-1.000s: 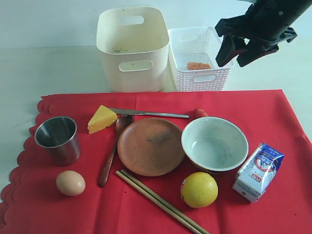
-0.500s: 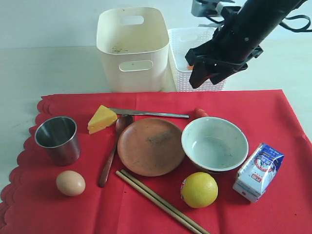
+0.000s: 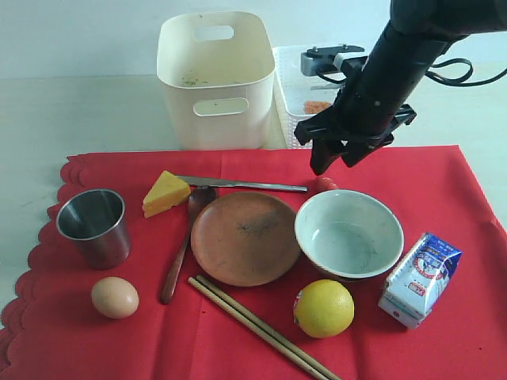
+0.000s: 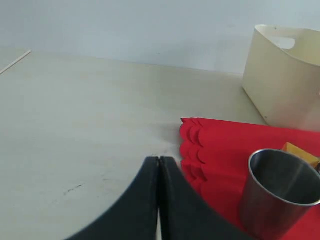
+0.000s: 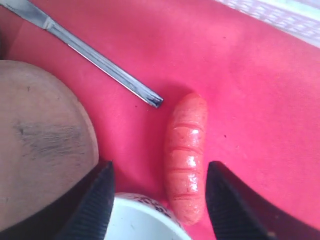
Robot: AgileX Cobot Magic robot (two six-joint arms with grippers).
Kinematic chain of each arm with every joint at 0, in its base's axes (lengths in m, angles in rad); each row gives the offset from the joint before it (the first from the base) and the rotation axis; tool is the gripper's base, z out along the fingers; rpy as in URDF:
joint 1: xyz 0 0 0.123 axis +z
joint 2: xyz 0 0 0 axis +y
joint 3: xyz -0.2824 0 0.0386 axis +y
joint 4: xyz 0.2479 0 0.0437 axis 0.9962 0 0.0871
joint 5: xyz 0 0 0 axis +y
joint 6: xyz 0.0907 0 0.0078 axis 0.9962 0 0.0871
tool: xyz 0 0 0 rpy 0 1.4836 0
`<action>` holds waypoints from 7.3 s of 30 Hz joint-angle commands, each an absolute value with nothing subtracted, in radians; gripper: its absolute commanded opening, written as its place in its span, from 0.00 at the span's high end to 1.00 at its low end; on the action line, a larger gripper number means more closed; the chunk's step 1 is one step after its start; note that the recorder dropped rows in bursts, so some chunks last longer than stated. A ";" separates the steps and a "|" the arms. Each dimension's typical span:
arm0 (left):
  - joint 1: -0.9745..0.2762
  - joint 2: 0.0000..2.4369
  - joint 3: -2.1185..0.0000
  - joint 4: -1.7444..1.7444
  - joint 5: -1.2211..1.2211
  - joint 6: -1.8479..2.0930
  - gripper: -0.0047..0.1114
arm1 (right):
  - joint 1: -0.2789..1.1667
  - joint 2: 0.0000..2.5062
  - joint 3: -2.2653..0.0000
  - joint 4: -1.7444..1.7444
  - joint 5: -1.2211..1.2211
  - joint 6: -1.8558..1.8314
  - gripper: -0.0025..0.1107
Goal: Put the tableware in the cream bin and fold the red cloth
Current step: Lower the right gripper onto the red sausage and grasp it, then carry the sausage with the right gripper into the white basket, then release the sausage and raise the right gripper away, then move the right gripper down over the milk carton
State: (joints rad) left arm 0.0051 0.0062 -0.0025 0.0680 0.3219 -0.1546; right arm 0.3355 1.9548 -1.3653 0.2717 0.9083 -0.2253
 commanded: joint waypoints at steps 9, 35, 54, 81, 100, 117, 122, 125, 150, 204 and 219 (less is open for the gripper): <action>-0.001 0.000 0.000 0.067 0.319 -0.158 0.95 | 0.337 2.040 -1.363 0.250 0.857 -0.180 0.50; -0.001 0.000 0.000 0.067 0.319 -0.156 0.95 | 0.337 2.093 -1.365 0.220 0.839 -0.180 0.98; -0.001 0.000 0.000 0.067 0.319 -0.156 0.95 | 0.337 1.886 -1.488 0.190 0.872 -0.173 0.98; -0.001 0.000 0.000 0.067 0.319 -0.156 0.95 | 0.335 1.993 -1.593 0.173 0.358 -0.175 0.98; -0.001 0.000 0.000 0.067 0.319 -0.156 0.95 | 0.335 2.210 -1.593 0.173 0.194 -0.222 0.96; -0.001 0.000 0.000 0.067 0.319 -0.156 0.95 | 0.335 2.222 -1.593 0.171 0.256 -0.269 0.50; -0.001 0.000 0.000 0.067 0.319 -0.156 0.95 | 0.335 2.177 -1.593 0.129 0.295 -0.269 0.46; -0.001 0.000 0.000 0.067 0.319 -0.156 0.95 | 0.335 2.140 -1.593 0.112 0.329 -0.269 0.46; -0.001 0.000 0.000 0.067 0.319 -0.156 0.95 | 0.335 1.882 -1.593 0.112 0.781 -0.254 0.46; -0.001 0.000 0.000 0.067 0.319 -0.156 0.95 | 0.337 1.458 -1.429 0.279 1.221 -0.210 0.46; -0.001 0.000 0.000 0.067 0.319 -0.156 0.95 | 0.337 1.288 -1.090 0.153 1.221 -0.172 0.46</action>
State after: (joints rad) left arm 0.0051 0.0062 -0.0025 0.0680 0.3219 -0.1546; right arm 0.3355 1.2995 -1.1253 0.1722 1.2242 -0.1724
